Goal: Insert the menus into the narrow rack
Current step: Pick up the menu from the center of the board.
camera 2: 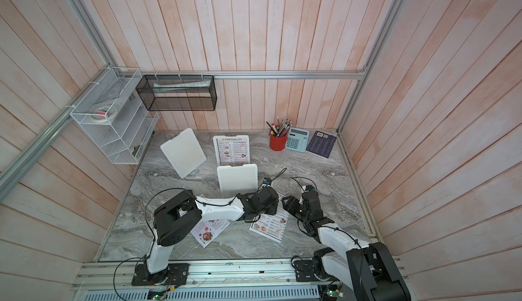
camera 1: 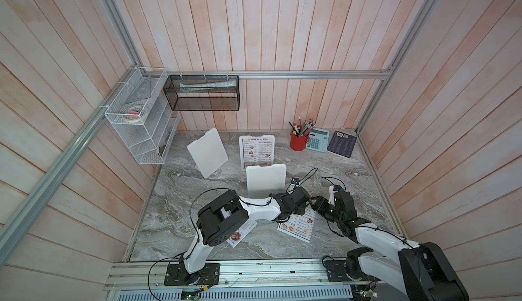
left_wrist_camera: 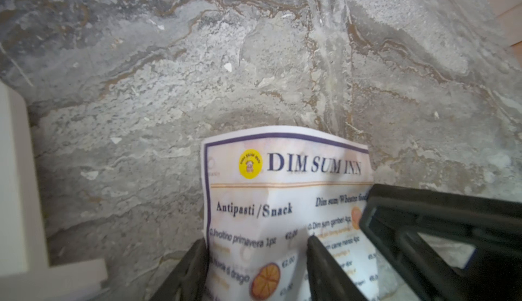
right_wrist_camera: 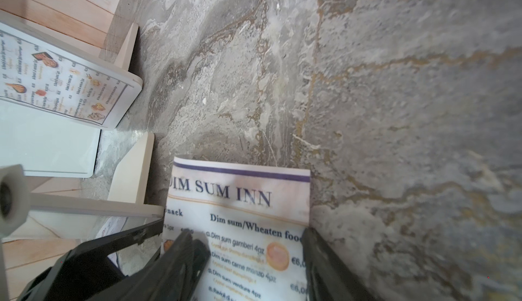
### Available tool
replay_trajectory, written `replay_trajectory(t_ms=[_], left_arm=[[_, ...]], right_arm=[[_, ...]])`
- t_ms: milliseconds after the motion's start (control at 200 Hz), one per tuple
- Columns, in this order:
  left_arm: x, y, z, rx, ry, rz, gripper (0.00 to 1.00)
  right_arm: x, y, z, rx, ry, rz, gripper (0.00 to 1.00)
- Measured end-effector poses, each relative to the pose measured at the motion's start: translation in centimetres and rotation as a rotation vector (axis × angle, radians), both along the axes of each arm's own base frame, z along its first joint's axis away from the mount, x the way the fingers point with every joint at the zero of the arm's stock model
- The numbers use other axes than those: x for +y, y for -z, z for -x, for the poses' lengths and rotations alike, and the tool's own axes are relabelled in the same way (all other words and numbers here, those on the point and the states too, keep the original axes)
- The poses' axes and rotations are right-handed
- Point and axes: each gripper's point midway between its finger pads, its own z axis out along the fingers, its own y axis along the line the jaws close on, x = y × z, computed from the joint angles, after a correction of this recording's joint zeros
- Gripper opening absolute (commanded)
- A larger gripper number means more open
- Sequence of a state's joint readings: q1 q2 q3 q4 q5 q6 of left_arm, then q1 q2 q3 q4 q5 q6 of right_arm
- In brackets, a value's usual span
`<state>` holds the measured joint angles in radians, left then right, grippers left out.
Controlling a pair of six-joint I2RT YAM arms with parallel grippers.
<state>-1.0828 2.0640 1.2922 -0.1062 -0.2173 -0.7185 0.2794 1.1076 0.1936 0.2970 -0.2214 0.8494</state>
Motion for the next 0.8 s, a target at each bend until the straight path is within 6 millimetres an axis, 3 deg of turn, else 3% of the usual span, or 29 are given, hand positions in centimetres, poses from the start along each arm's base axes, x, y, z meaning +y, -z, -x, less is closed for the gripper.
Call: replay_trajectory(t_ms=[280, 615, 800], left_arm=[[-0.1, 0.2, 0.1, 0.002, 0.015, -0.006, 0.22], [-0.4, 0.1, 0.3, 0.005, 0.032, 0.006, 0.12], [0.0, -1.3, 0.9, -0.005, 0.06, 0.028, 0.07]], right_arm=[[0.2, 0.1, -0.3, -0.007, -0.005, -0.005, 0.6], [0.7, -0.2, 0.0, 0.004, -0.038, -0.017, 0.64], [0.7, -2.8, -0.4, -0.054, -0.032, -0.033, 0.66]])
